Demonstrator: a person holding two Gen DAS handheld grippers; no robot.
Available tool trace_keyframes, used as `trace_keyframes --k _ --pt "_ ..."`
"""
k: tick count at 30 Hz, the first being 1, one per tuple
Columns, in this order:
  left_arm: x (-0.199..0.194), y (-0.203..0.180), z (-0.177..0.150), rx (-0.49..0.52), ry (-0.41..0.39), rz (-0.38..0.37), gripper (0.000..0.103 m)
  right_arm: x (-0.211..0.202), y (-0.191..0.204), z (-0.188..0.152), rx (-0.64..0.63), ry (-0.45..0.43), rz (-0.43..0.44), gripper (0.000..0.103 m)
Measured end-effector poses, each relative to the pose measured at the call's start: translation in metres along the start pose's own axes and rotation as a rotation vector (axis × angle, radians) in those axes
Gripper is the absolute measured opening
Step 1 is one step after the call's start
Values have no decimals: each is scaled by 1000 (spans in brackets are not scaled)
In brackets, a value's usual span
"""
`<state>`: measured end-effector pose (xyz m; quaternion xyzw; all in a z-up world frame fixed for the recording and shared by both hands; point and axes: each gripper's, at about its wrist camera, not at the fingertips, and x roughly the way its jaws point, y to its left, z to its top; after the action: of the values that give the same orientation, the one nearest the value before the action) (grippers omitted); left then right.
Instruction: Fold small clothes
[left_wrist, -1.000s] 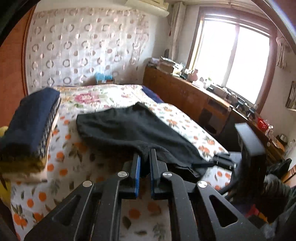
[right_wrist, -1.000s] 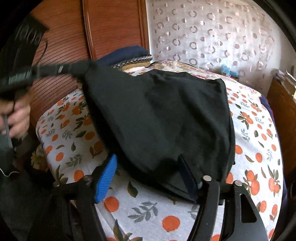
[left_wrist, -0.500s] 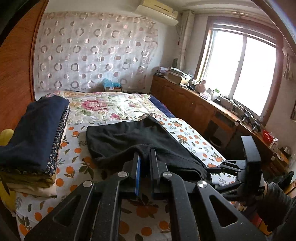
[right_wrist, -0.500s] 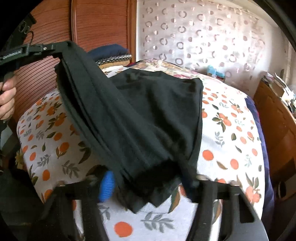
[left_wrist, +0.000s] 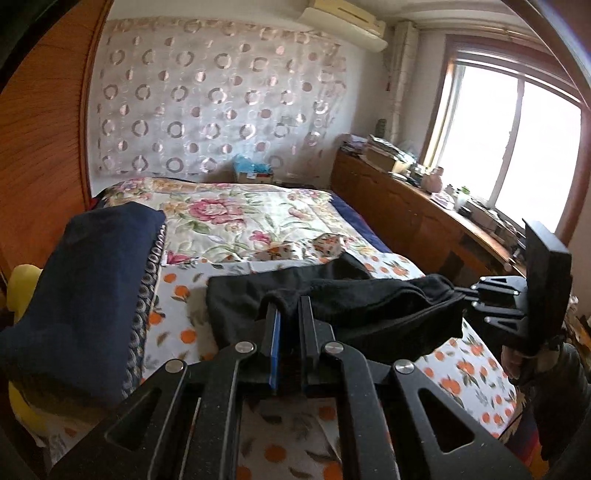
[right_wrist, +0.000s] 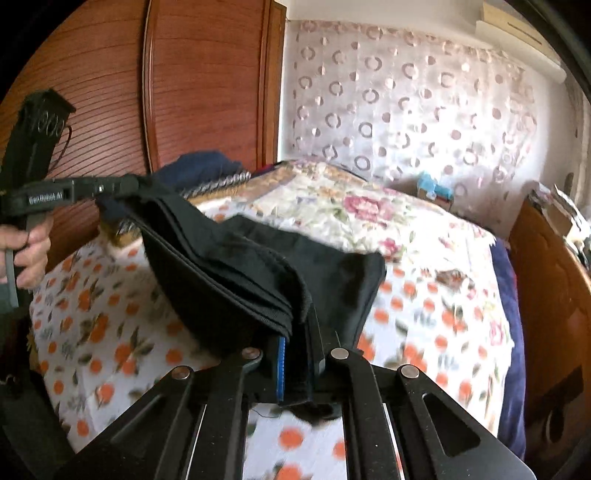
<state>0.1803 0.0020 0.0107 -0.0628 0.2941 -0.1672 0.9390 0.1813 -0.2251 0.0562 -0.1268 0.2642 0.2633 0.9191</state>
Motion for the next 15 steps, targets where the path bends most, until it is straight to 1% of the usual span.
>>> trace_keyframes --k 5,7,15 --pt "33 18 17 -24 29 54 9 33 -17 27 -6 -1 17 7" --pt "43 22 21 -32 38 64 9 50 -24 36 -8 7 28 7" --pt "87 35 31 -33 99 107 9 109 -59 53 14 72 64 8"
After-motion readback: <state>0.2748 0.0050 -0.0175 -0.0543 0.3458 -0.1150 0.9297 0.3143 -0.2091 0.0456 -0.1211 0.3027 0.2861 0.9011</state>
